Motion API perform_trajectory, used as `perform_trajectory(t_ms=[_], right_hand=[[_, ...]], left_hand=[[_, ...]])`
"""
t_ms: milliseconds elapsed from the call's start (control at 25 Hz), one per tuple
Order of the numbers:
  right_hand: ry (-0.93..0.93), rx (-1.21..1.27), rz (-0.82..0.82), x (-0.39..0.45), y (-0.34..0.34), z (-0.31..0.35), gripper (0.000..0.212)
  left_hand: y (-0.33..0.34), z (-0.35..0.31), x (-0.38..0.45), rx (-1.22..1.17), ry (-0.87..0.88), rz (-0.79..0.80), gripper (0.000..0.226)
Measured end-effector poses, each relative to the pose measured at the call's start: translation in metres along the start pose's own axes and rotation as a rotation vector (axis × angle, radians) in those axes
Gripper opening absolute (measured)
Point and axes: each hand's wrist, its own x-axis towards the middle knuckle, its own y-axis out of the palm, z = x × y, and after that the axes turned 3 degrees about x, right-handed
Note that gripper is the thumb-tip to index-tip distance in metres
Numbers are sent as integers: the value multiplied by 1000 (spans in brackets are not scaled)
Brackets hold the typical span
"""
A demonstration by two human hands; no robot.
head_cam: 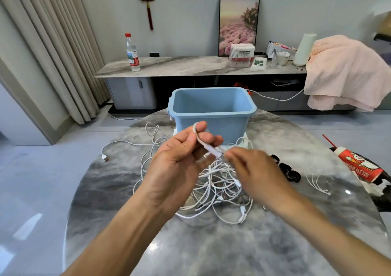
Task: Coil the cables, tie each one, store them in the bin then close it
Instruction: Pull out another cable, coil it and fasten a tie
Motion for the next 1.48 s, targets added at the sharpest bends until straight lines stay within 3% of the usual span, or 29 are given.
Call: perform_trajectory(t_ms=[80, 160, 280, 360, 520, 600, 680, 800, 920, 1040, 1200, 1360, 1480], right_hand=[[-38, -162, 160, -12, 18, 26, 14], [-68, -176, 246, -21, 25, 55, 8], [-117, -215, 220, -23, 6, 71, 13], [-220, -214, 119, -19, -16, 65, 22], [-344, 19, -8, -5, -53, 40, 25], [-317, 222, -95, 5, -61, 22, 26], [-253, 417, -212, 13, -59, 7, 21], [-187, 469, -282, 12, -38, -2, 13], [-121, 421, -262, 8, -7, -1, 20], [-117, 362, -174, -2, 22, 13, 21], [-41, 254, 25, -17, 41, 38, 15], [25, 241, 175, -27, 28, 62, 13], [7, 175, 219, -32, 14, 72, 24]], left_hand=[[-6, 1, 5, 32, 60, -109, 15], [-12, 3, 8, 232, 150, -158, 20], [-21, 13, 5, 987, 428, -65, 17], [-21, 15, 5, 1295, 525, 41, 20], [-9, 4, 3, 1087, 290, 237, 29], [-3, 2, -2, 1000, 185, 265, 37], [3, 4, -5, 798, 81, 217, 39], [7, 8, -2, 383, 9, 144, 30], [2, 4, 1, 147, -10, 117, 26], [-2, 2, 2, 26, 11, -7, 22], [-4, 5, 6, 178, 86, -178, 17], [-7, 11, 4, 496, 228, -209, 24], [-10, 14, 6, 680, 283, -195, 20]])
